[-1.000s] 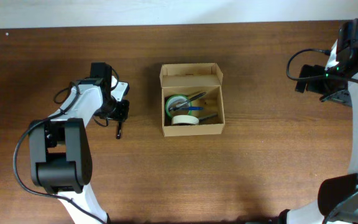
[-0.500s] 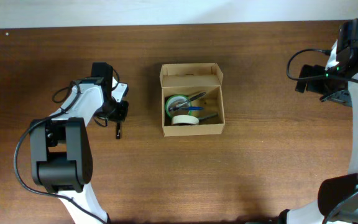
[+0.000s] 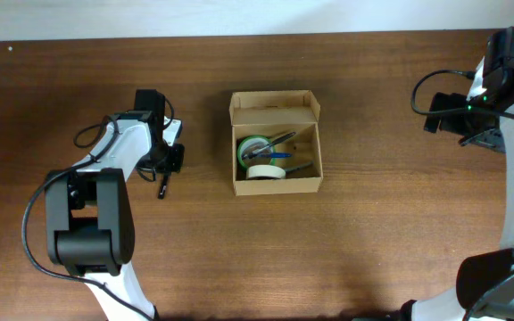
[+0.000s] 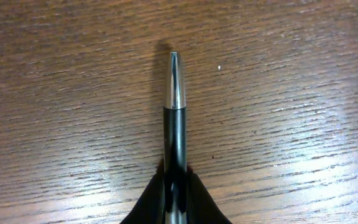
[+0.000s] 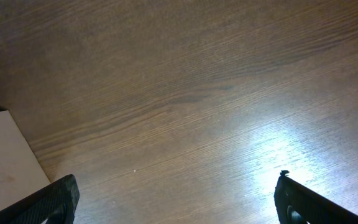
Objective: Pack container
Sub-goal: 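Lower the left gripper and grasp the black pen, then carry the black pen right into the box and release it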
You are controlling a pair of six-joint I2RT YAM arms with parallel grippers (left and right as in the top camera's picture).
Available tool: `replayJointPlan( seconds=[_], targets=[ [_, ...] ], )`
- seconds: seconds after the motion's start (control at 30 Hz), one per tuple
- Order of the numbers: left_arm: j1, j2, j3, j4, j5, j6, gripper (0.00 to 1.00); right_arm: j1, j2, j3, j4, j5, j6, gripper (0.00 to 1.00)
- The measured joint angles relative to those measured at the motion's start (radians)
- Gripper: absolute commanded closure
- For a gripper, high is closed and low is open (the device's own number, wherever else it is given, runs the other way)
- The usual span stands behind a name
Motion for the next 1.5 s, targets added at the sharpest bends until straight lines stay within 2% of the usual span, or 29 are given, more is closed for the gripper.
replayJointPlan(
  seconds=[0.03, 0.23, 0.37, 0.47, 0.5, 0.63, 0.77, 0.87, 1.0, 1.13, 1.27, 1.5],
  targets=[
    [0.000, 0.000, 0.000, 0.000, 0.000, -0.009, 0.98, 0.000, 0.000, 0.000, 0.000, 0.000, -0.001, 0.01],
    [0.000, 0.002, 0.006, -0.008, 0.002, -0.039, 0.98, 0.000, 0.000, 0.000, 0.000, 0.000, -0.001, 0.01],
    [0.000, 0.019, 0.061, -0.093, 0.003, -0.030, 0.98, 0.000, 0.000, 0.000, 0.000, 0.000, 0.000, 0.01],
    [0.000, 0.027, 0.209, -0.225, 0.007, 0.000, 0.98, 0.000, 0.000, 0.000, 0.000, 0.000, 0.000, 0.01],
    [0.000, 0.024, 0.339, -0.261, 0.009, 0.018, 0.98, 0.000, 0.000, 0.000, -0.001, 0.000, -0.001, 0.01],
    [-0.008, 0.004, 0.654, -0.384, 0.047, 0.120, 0.98, 0.000, 0.000, 0.000, 0.000, -0.001, -0.001, 0.01],
    [-0.070, -0.047, 0.930, -0.516, 0.126, 0.307, 0.98, 0.000, 0.000, 0.000, 0.000, -0.001, 0.000, 0.01],
    [-0.183, -0.090, 1.037, -0.605, 0.169, 0.468, 0.98, 0.000, 0.000, 0.000, 0.000, -0.001, -0.001, 0.01],
    [-0.359, -0.106, 1.052, -0.696, 0.206, 0.668, 0.98, 0.000, 0.000, 0.000, 0.000, -0.001, -0.001, 0.01],
    [-0.472, -0.062, 1.019, -0.717, 0.214, 0.786, 0.98, 0.000, 0.000, 0.000, 0.000, -0.001, -0.001, 0.01],
    [-0.523, 0.020, 0.955, -0.715, 0.199, 0.859, 0.98, 0.000, 0.000, 0.000, 0.000, -0.001, 0.000, 0.01],
    [-0.528, 0.185, 0.908, -0.674, 0.180, 0.895, 0.98, 0.000, 0.000, 0.000, 0.000, -0.001, -0.001, 0.01]
  ],
)
